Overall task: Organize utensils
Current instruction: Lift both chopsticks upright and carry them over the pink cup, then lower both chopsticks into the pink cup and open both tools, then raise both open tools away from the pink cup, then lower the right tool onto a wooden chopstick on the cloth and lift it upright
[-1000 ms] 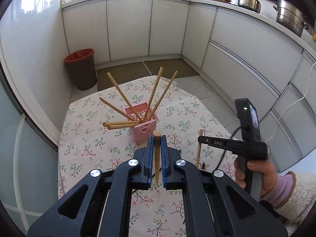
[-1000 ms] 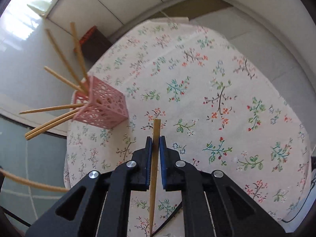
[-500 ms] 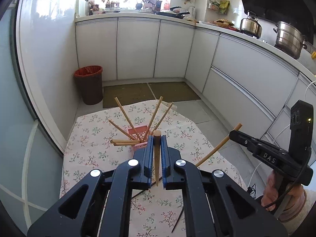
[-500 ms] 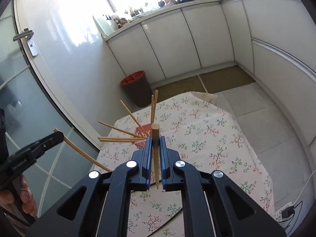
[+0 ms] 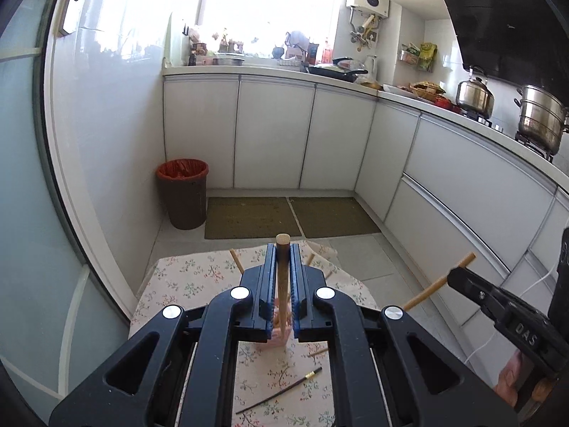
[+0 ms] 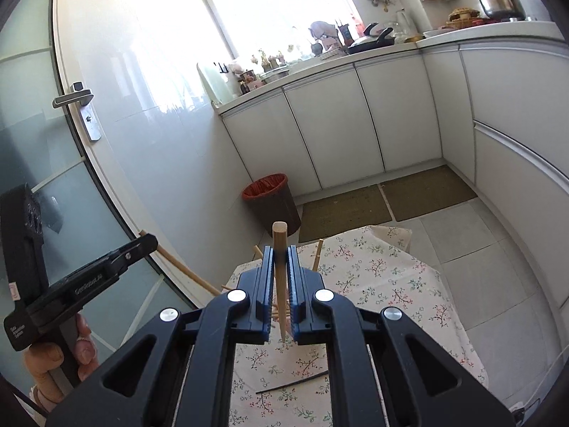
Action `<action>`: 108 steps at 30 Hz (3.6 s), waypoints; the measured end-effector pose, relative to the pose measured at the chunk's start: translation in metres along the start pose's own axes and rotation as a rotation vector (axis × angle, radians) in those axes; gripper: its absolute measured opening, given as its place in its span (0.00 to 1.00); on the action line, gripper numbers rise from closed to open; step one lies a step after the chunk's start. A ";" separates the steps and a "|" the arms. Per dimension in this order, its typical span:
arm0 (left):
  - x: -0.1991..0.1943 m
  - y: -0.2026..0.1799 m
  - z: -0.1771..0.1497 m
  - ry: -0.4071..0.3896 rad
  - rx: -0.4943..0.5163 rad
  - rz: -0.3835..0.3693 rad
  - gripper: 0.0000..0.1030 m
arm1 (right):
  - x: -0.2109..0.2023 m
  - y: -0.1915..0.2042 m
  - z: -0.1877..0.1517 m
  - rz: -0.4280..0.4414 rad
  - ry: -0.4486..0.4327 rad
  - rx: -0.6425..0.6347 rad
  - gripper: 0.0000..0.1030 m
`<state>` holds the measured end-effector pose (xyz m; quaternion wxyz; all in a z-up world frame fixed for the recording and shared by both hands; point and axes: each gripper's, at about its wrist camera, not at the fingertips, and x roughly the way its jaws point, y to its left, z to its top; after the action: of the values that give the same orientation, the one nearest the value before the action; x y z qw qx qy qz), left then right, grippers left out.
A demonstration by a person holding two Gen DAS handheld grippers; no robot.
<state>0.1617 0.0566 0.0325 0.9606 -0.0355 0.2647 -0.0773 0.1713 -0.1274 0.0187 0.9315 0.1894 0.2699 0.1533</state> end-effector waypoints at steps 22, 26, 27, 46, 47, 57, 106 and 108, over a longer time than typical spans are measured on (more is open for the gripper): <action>0.068 0.038 -0.015 0.010 -0.124 0.103 0.28 | 0.062 -0.007 0.007 -0.025 0.002 0.026 0.08; 0.046 0.045 -0.014 -0.018 -0.122 0.140 0.28 | 0.072 0.005 0.012 -0.050 -0.054 -0.011 0.08; 0.044 0.045 -0.015 -0.019 -0.121 0.154 0.28 | 0.076 0.008 0.014 -0.051 -0.068 -0.018 0.08; 0.041 0.078 -0.034 0.008 -0.170 0.219 0.29 | 0.146 0.019 -0.008 -0.140 -0.076 -0.084 0.29; 0.040 0.076 -0.034 0.007 -0.168 0.213 0.30 | 0.141 0.020 -0.007 -0.146 -0.078 -0.094 0.29; 0.031 0.037 -0.042 0.007 -0.080 0.155 0.53 | 0.078 0.004 -0.029 -0.151 -0.056 -0.069 0.54; 0.100 0.039 -0.106 0.257 -0.014 0.021 0.79 | 0.411 -0.223 -0.079 -0.489 0.650 0.645 0.15; 0.097 0.039 -0.106 0.254 -0.011 0.020 0.79 | 0.400 -0.234 -0.082 -0.409 0.620 0.687 0.13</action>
<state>0.1950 0.0754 -0.1111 0.9199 -0.0281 0.3848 -0.0701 0.4915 -0.1560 -0.3251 0.7026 0.3738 0.6001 -0.0811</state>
